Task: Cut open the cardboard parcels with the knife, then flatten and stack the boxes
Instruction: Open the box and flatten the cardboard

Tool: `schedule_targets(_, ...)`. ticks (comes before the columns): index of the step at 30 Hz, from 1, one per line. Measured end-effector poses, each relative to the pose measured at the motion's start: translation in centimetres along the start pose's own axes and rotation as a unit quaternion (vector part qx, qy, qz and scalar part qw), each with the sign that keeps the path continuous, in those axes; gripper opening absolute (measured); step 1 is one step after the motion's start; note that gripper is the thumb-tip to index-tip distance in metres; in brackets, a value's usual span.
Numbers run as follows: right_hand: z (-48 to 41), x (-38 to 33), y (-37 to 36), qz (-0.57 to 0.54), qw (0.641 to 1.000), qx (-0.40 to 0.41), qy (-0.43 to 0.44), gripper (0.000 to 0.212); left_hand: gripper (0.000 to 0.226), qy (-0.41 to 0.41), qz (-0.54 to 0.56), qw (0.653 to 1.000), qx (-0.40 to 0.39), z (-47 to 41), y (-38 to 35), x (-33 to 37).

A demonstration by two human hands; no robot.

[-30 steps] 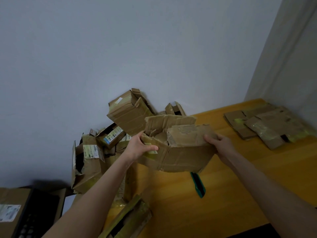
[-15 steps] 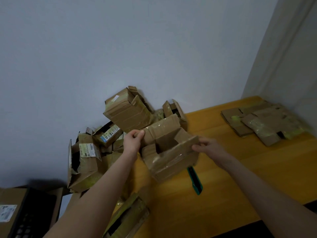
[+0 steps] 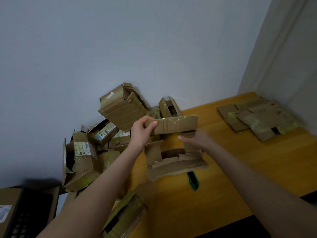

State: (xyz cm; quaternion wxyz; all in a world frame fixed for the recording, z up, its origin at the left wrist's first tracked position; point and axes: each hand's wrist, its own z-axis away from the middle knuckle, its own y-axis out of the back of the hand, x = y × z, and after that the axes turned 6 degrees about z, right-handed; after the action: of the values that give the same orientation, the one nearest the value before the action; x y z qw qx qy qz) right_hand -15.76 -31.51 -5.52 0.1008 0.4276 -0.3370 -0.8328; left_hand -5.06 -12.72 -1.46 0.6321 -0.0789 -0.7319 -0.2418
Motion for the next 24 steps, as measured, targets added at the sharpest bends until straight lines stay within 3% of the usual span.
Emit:
schedule_targets(1,-0.3,-0.4,-0.2,0.027,0.999,0.017,-0.028,0.105,0.010,-0.009,0.001,1.000,-0.006,0.0,-0.2,0.3)
schedule_targets(3,-0.6,-0.9,-0.3,0.080,0.991,0.063,-0.089,0.109,0.009,-0.018,0.004,1.000,-0.025,0.1,-0.7,0.8)
schedule_targets(6,-0.2,-1.8,-0.3,0.148,0.975,0.111,-0.126,0.087,0.010,-0.035,0.000,0.999,-0.037,0.3,-1.3,1.5)
schedule_targets(10,-0.8,-1.6,-0.1,0.125,0.984,0.118,-0.054,0.062,0.013,-0.022,0.005,1.000,-0.009,-0.6,-0.5,1.6)
schedule_targets(15,-1.0,-1.7,0.8,-0.001,0.998,0.038,0.047,0.111,0.008,-0.002,-0.022,0.998,0.052,-2.0,0.9,0.8)
schedule_targets(17,-0.4,-2.1,1.1,-0.008,0.997,0.000,0.083,0.097,0.008,0.002,-0.028,0.998,0.059,-2.5,1.1,0.6)
schedule_targets(20,-0.2,-2.1,1.8,-0.040,0.992,0.022,0.116,0.048,0.010,0.006,-0.026,0.999,0.042,-2.8,1.5,0.4)
schedule_targets(22,-0.4,-1.7,2.4,-0.087,0.990,0.060,0.089,0.040,0.012,0.008,-0.009,0.999,0.032,-2.9,2.0,0.2)
schedule_targets(24,-0.3,-1.3,2.9,-0.117,0.989,0.044,0.076,0.036,0.013,0.009,0.017,1.000,0.006,-2.9,2.6,0.0)
